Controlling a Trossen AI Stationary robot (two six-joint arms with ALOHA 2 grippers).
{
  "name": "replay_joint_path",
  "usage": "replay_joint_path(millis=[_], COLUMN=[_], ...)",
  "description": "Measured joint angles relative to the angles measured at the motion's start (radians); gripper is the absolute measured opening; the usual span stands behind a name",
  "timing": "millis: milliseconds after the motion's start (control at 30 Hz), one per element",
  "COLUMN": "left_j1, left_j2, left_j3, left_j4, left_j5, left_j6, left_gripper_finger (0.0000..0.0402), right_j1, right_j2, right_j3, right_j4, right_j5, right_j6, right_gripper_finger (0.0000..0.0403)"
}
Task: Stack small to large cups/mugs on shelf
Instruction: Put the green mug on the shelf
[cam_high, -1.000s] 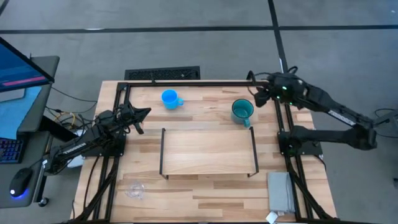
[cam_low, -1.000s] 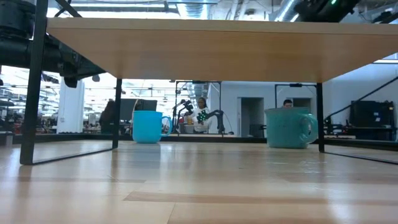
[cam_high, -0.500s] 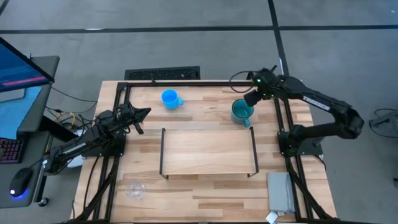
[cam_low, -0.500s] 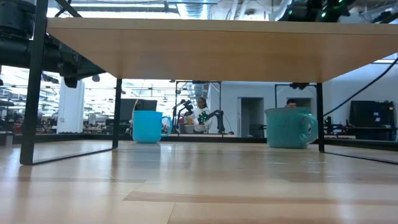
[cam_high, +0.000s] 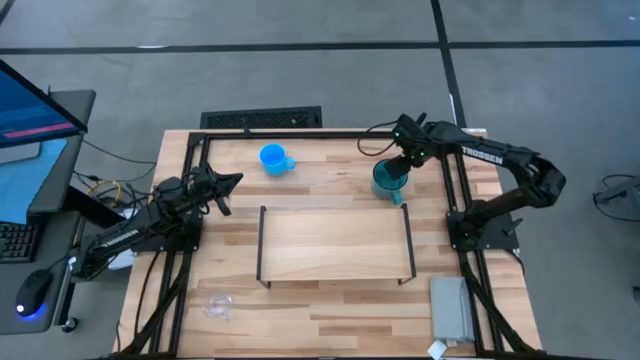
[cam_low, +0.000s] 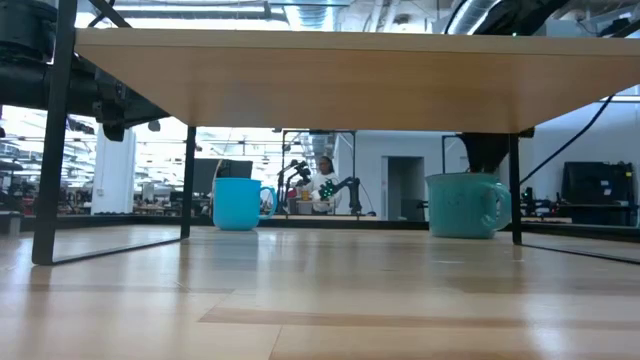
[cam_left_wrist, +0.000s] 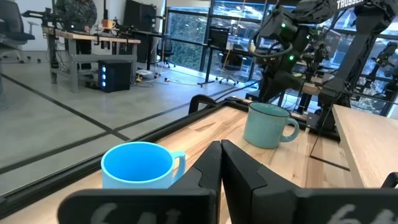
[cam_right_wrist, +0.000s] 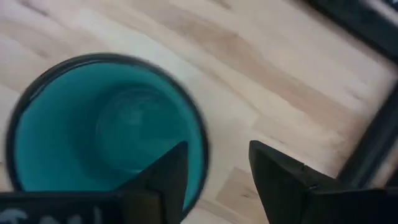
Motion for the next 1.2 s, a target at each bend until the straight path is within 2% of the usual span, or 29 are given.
replay_joint_path(millis=[300,600,767,1067,1200], left_j1=[0.000,0.000,0.000,0.000,0.000], left_j2=[0.000,0.000,0.000,0.000,0.000], left_j3=[0.000,0.000,0.000,0.000,0.000], left_j4=[0.000,0.000,0.000,0.000,0.000], left_j5=[0.000,0.000,0.000,0.000,0.000], left_j6=[0.000,0.000,0.000,0.000,0.001], left_gripper_finger=[0.0000,0.0000,0.0000,0.0000,0.0000], right_j1=[0.007,0.007,0.007,0.007,0.004], right_j2=[0.057,0.124,0.142,0.132,0.131], right_j3=[0.000,0.000,0.000,0.007,0.007], right_j4=[0.001,0.005,0.007,0.020,0.020], right_j5=[-0.004,-0.008,-0.008,-0.036,-0.079], right_j6=[-0.027,-0.071,-0.071,-0.068,-0.068], right_gripper_finger=[0.0219,0.0209,0.0168,0.0047,0.0037])
